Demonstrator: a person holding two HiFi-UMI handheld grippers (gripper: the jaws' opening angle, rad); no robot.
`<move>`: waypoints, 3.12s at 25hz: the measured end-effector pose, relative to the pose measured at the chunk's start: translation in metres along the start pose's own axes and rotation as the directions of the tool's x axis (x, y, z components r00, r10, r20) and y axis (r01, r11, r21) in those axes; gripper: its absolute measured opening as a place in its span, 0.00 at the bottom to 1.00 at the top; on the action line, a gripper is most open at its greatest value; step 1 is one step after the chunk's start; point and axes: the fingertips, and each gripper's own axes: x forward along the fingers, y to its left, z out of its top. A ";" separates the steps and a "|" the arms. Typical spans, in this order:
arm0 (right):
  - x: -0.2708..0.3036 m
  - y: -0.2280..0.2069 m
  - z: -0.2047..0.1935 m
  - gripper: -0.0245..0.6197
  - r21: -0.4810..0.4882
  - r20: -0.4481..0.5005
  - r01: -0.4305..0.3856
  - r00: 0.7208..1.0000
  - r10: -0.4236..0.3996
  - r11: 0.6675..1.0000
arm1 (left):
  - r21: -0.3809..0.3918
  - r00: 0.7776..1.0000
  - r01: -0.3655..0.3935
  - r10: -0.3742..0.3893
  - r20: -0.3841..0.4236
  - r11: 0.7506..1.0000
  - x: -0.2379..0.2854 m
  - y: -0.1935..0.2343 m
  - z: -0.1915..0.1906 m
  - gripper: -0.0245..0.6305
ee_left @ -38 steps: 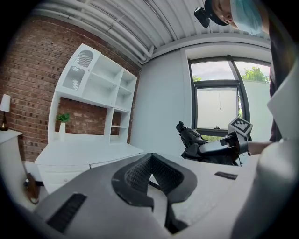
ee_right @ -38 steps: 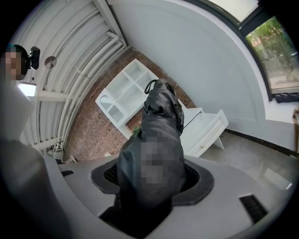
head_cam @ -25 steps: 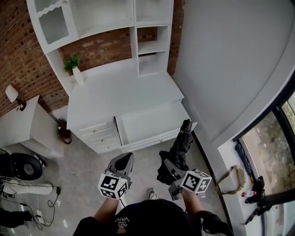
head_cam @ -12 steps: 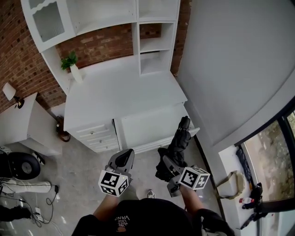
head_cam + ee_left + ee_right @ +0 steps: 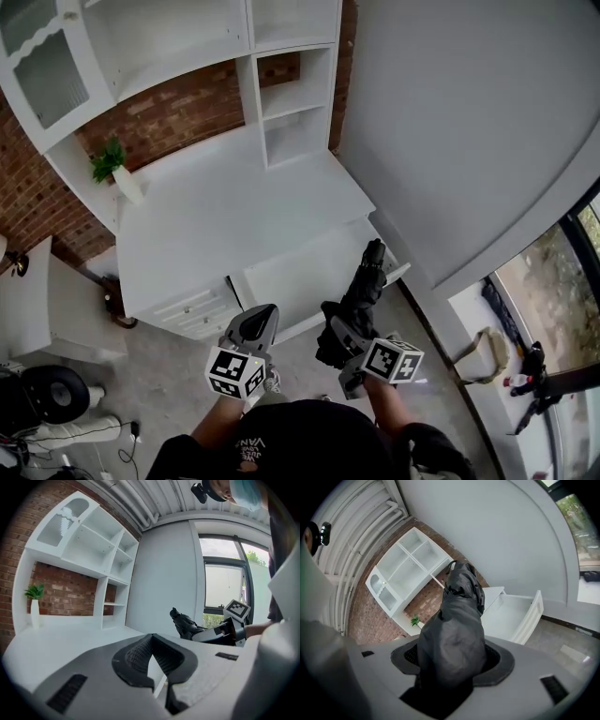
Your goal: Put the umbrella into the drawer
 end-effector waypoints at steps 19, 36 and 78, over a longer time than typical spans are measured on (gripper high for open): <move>0.109 -0.015 0.005 0.45 0.165 0.115 0.211 0.966 -0.231 0.963 | 0.047 0.957 0.277 -0.271 -0.099 0.960 0.058 0.085 0.000 0.05; 0.199 -0.129 0.043 0.45 0.334 -0.064 0.277 0.960 -0.272 0.901 | 0.037 0.978 0.163 -0.157 -0.138 0.986 0.146 0.103 -0.005 0.05; 0.295 -0.314 -0.007 0.49 0.301 -0.385 0.612 0.780 -0.494 0.732 | -0.047 0.953 0.077 -0.088 -0.288 0.996 0.209 0.116 -0.066 0.05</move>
